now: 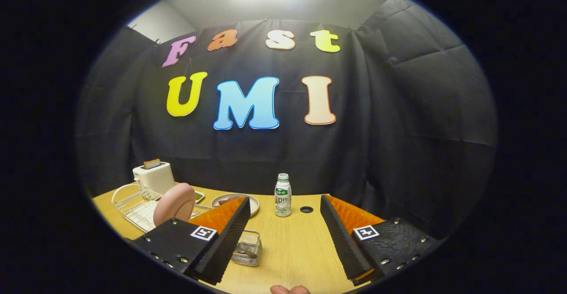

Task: Take the plate from the dish rack, then take the spoon from the basket and place it into the plate.

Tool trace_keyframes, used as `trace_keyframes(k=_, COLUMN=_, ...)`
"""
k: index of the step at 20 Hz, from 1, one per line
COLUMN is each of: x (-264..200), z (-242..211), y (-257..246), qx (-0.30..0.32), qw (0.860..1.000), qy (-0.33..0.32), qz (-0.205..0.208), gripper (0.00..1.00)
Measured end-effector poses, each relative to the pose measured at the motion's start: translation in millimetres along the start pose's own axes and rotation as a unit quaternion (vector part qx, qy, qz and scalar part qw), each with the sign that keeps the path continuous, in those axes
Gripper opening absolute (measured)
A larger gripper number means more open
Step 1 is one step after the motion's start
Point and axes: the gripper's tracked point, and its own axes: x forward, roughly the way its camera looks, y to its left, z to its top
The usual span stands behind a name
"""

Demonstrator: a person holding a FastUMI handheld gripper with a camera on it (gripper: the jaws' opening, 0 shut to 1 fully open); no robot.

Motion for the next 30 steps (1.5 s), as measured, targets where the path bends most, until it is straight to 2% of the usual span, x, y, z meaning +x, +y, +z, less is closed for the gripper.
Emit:
trace_keyframes(k=6, x=-5, z=48, y=55, qx=-0.025, qw=1.000, qy=-0.004, qz=0.008, gripper=0.96)
trace_keyframes(k=10, x=-2, z=53, y=95, qx=-0.031, qw=0.999, qy=0.008, qz=0.009, gripper=0.97)
trace_keyframes(k=13, x=2, z=56, y=127, qx=-0.028, qw=0.999, qy=0.020, qz=0.026, gripper=0.97)
trace_keyframes(k=15, x=10, z=57, y=143, qx=-0.033, qw=0.998, qy=0.040, qz=0.036, gripper=0.97)
trace_keyframes(k=17, x=19, z=48, y=161, qx=-0.026, qw=0.994, qy=0.091, qz=0.051, gripper=0.97)
trace_keyframes(k=20, x=32, z=29, y=189, qx=0.001, qw=0.978, qy=0.192, qz=0.082, gripper=0.97)
trace_keyframes(k=24, x=52, z=4, y=212, qx=-0.005, qw=0.951, qy=0.298, qz=0.089, gripper=0.97)
trace_keyframes(k=30, x=72, z=-34, y=231, qx=-0.036, qw=0.925, qy=0.373, qz=0.067, gripper=0.97)
